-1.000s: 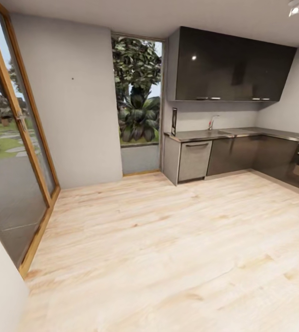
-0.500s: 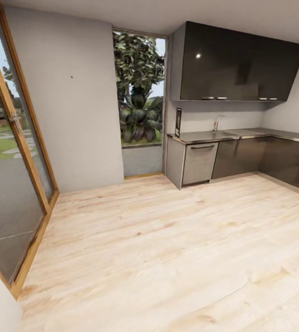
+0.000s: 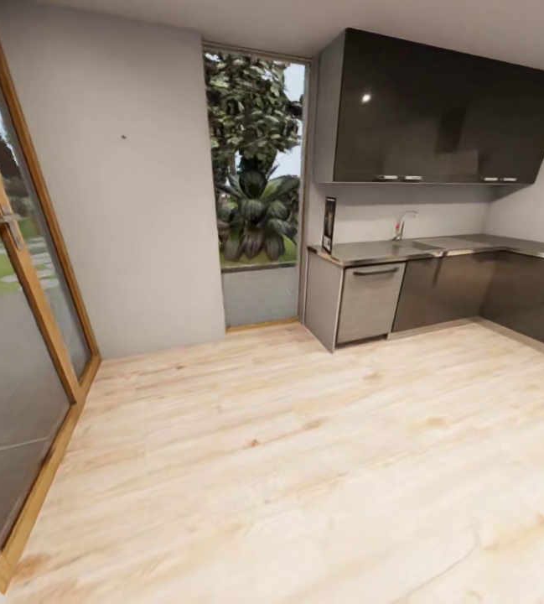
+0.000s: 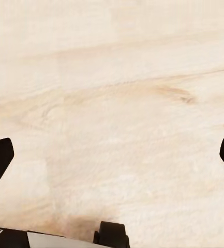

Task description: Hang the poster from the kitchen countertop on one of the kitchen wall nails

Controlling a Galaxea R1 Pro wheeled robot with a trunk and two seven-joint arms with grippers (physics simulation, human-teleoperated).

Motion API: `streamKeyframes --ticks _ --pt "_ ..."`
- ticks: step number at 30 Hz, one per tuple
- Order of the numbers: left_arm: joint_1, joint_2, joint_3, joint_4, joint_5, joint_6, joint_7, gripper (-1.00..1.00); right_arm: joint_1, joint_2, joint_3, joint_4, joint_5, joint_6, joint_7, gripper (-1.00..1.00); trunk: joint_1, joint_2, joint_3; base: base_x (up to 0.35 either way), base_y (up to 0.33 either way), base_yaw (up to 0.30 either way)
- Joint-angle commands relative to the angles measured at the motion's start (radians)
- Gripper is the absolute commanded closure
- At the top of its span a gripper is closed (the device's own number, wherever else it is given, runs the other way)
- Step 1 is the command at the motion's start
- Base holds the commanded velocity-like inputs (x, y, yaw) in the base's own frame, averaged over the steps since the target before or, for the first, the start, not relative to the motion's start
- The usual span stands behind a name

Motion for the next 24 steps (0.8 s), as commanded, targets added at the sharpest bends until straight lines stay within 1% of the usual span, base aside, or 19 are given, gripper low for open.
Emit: streamKeyframes --ticks 1,24 --pt "0.0 0.0 0.001 -0.001 0.0 -0.002 0.0 -1.0 -0.001 -0.001 0.003 0.001 0.007 -0.002 -0.001 -1.0 0.001 0.0 -0.001 0.34 0.002 0.0" --pt "0.0 0.0 0.001 -0.001 0.0 -0.002 0.0 -1.0 -0.001 -0.001 0.003 0.001 0.007 -0.002 -0.001 -1.0 0.001 0.0 -0.001 0.34 0.0 0.0"
